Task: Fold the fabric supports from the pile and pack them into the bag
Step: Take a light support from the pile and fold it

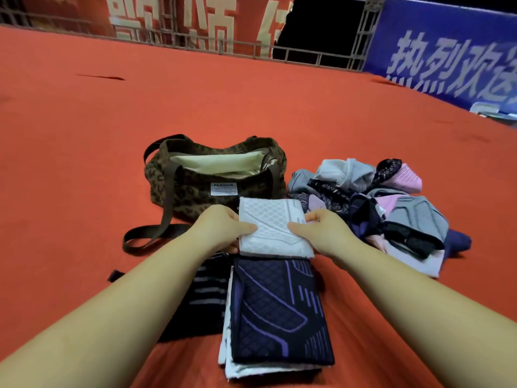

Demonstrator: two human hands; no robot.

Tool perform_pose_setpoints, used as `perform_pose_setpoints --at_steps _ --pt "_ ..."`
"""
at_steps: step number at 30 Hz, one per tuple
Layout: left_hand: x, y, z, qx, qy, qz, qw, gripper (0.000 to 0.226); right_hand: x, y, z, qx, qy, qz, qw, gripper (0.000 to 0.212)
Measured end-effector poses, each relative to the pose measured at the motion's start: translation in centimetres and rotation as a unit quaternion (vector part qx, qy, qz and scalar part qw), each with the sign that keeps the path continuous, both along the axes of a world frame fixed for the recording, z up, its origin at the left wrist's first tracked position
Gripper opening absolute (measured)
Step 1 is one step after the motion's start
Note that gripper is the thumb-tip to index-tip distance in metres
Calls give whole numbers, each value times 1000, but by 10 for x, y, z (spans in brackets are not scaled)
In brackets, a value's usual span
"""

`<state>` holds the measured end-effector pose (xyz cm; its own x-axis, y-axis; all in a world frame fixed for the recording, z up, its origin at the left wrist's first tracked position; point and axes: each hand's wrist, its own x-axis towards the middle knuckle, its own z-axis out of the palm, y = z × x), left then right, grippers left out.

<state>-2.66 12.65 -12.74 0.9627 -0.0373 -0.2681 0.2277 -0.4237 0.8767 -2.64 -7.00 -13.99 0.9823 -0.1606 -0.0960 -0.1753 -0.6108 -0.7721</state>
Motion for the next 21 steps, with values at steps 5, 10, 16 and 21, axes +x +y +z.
perform_pose_setpoints --at_steps 5,10,16,21 --pt "-3 2 -4 14 -23 -3 1000 15 -3 2 -15 6 -24 9 1000 23" --pt "-1 5 -12 106 -61 -4 992 18 -4 5 -25 14 -49 8 999 27" --pt "-9 5 -12 335 -186 -45 923 75 -6 -1 -26 -179 -109 72 975 62" --pt "0 12 -3 430 -212 -306 822 61 -1 -2 -8 -359 -137 277 881 78"
